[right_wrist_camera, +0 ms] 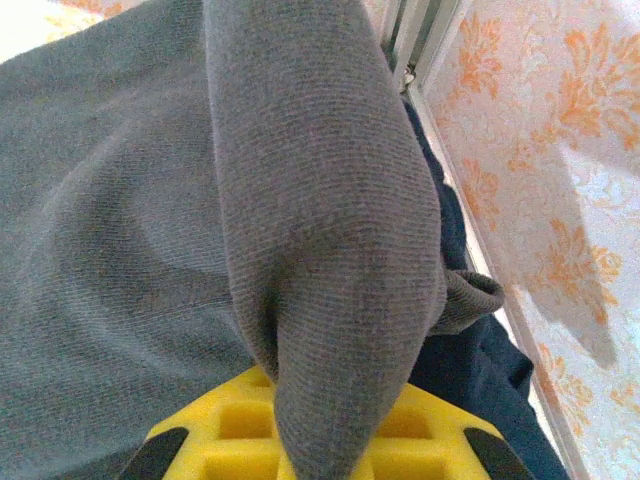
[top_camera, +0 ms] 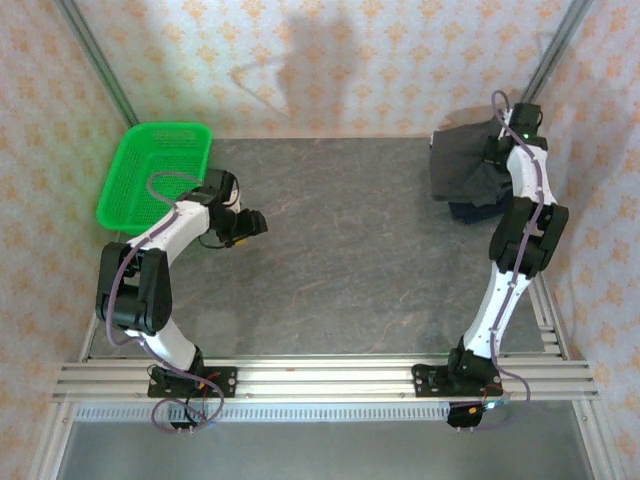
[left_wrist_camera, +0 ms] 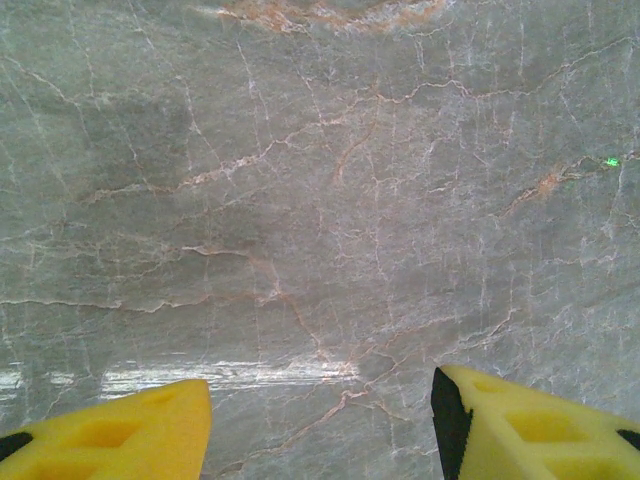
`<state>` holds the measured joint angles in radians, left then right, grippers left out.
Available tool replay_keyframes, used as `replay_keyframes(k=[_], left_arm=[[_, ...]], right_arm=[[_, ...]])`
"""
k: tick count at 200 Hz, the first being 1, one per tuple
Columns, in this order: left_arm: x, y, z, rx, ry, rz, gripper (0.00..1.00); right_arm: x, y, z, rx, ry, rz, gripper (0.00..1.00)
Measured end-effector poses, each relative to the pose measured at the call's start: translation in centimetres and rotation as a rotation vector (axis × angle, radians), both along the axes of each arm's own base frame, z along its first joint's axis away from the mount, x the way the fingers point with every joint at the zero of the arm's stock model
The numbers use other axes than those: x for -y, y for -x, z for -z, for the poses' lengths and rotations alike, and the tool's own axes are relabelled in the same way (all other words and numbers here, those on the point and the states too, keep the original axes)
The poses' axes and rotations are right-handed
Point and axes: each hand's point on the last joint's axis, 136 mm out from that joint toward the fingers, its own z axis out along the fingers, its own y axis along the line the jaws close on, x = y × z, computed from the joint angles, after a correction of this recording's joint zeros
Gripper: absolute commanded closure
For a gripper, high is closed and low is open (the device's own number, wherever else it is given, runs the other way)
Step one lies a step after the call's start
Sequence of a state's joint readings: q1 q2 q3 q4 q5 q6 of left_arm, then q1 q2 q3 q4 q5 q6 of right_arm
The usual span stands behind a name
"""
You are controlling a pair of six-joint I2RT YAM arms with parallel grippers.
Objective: Fold and stack the t-shirts
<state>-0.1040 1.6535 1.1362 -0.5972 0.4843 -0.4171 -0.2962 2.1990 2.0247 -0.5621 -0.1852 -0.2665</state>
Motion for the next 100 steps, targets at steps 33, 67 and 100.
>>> replay_keyframes(k=[33,67,100], left_arm=[[-0.1,0.3,-0.3,-0.003,-0.004,-0.001,0.39],[-0.2,0.3,-1.1,0.018,-0.006,-0.003,0.36],[-0.4,0.3,-4.6,0.121,-0.007,-0.010,0.25]], right_arm=[[0.6,-0.2,0.0,-0.008,-0.021,-0.002,0.92],[1.0,-0.9,1.6,-0.043,-0.026,0.011,0.69],[2.1,-0.3,3.3,-0.100,-0.015,0.088,0.46]])
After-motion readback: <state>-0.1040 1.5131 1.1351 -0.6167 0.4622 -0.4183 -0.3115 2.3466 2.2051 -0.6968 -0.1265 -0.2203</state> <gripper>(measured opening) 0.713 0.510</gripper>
